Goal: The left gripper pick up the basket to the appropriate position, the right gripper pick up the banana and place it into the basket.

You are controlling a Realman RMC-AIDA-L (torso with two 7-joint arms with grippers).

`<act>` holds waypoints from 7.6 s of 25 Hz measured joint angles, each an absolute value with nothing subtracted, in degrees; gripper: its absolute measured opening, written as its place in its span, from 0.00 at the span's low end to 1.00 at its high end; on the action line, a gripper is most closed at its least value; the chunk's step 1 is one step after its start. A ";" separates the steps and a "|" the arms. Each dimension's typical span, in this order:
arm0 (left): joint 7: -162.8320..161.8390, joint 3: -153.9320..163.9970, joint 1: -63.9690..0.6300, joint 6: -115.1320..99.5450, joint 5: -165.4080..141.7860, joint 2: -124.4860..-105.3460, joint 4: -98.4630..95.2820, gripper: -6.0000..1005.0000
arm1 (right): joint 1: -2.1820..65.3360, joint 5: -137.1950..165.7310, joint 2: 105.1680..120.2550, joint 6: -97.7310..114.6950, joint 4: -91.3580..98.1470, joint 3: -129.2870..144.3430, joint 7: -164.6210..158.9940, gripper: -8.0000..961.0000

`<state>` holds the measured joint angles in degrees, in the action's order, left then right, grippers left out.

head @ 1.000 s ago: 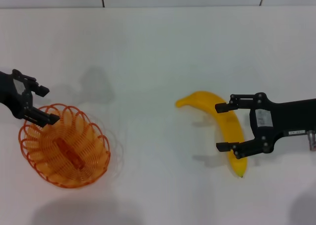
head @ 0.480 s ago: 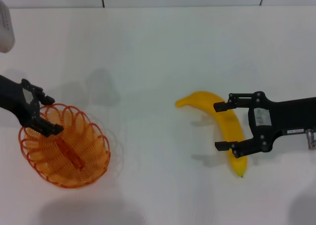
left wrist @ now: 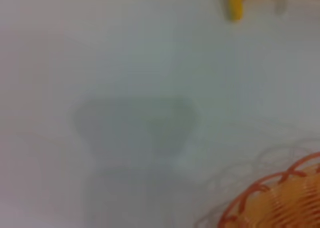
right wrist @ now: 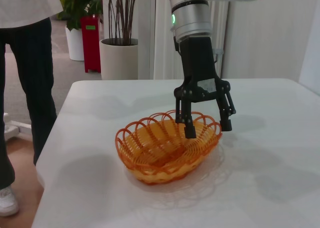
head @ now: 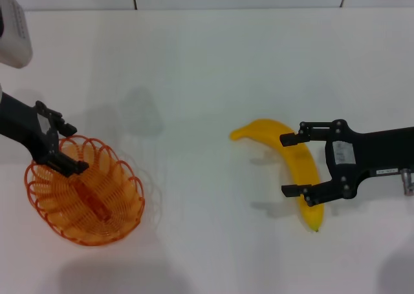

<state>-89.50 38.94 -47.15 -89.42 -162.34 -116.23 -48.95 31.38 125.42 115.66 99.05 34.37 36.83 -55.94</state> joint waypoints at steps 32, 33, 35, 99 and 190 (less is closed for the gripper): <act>-93.72 41.76 -47.63 -86.67 -163.38 -116.80 -48.95 0.45 | 31.28 125.42 115.66 98.89 34.37 36.83 -55.99 0.84; -94.25 42.62 -47.61 -86.52 -163.52 -116.80 -48.95 0.44 | 31.27 125.42 115.65 98.89 34.37 36.83 -55.99 0.84; -94.89 43.78 -47.46 -86.26 -163.64 -116.81 -48.95 0.40 | 31.17 125.42 115.66 98.83 34.36 36.83 -55.99 0.84; -128.64 50.92 -50.19 -84.29 -144.92 -116.85 -38.72 0.08 | 31.26 124.89 115.50 98.43 33.75 36.38 -55.99 0.81; -67.22 38.93 -13.59 -100.39 -115.47 -116.56 -46.20 0.84 | 29.77 124.00 116.02 105.21 52.90 32.65 -84.32 0.76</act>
<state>-67.22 38.93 -13.59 -100.39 -115.47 -116.56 -46.20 29.77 124.00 116.02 105.21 52.90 32.65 -84.32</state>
